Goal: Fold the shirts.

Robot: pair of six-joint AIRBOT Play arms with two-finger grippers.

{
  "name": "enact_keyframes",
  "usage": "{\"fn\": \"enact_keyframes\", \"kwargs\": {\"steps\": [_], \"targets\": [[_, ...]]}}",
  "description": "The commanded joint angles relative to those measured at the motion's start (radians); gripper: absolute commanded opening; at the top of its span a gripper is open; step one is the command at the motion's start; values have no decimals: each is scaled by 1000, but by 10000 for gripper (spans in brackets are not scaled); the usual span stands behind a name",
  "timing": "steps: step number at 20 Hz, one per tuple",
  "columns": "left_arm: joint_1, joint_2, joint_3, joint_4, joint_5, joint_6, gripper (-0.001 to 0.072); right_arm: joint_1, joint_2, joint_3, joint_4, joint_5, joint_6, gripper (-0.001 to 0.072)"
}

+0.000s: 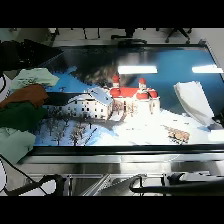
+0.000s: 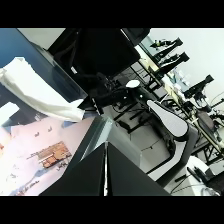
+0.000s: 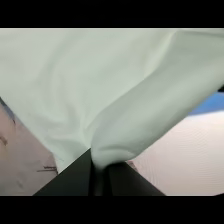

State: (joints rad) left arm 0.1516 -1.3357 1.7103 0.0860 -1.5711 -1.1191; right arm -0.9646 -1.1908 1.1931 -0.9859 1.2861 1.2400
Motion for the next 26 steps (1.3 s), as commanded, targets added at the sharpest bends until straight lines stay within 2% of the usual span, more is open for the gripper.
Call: {"fn": "enact_keyframes", "kwargs": {"steps": [1, 5, 6, 7, 8, 9, 10, 14, 17, 19, 20, 21, 22, 23, 26], "targets": [[1, 1, 0, 0, 0, 13, 15, -6, 29, -51, -142, -16, 53, 21], [1, 1, 0, 0, 0, 13, 15, -6, 29, -66, -161, 14, 71, 26], [1, 1, 0, 0, 0, 13, 15, -6, 29, -73, -149, 21, 71, 86], [1, 1, 0, 0, 0, 13, 15, -6, 29, -77, -142, 31, 71, 253], [1, 1, 0, 0, 0, 13, 15, -6, 29, -78, -144, 61, 70, 357], [1, 1, 0, 0, 0, 13, 15, -6, 33, -78, -151, 89, 71, 378], [1, 1, 0, 0, 1, 13, 15, -7, 47, -78, -177, 103, 83, 370], [1, 2, 0, -4, 46, 11, 15, -6, 210, -77, -256, 74, 261, 367], [1, 2, 1, -11, 110, 12, 15, -1, 355, -77, -215, 76, 248, 366], [1, 2, 1, -4, 123, 19, 15, 60, 399, -77, -80, 76, 185, 357], [1, 2, 1, 4, 130, 21, 14, 113, 406, -77, 8, 77, 142, 226], [2, 2, 1, 11, 130, 21, 12, 185, 409, -77, 98, 73, 105, 139], [3, 5, 1, 46, 121, 20, 10, 257, 409, -77, 161, 65, 85, 99], [3, 11, 0, 113, 106, 18, 9, 340, 410, -77, 193, 53, 79, 23], [-19, 102, -104, 378, 98, -24, 9, 599, 418, -89, 189, -9, 80, 21]]}}
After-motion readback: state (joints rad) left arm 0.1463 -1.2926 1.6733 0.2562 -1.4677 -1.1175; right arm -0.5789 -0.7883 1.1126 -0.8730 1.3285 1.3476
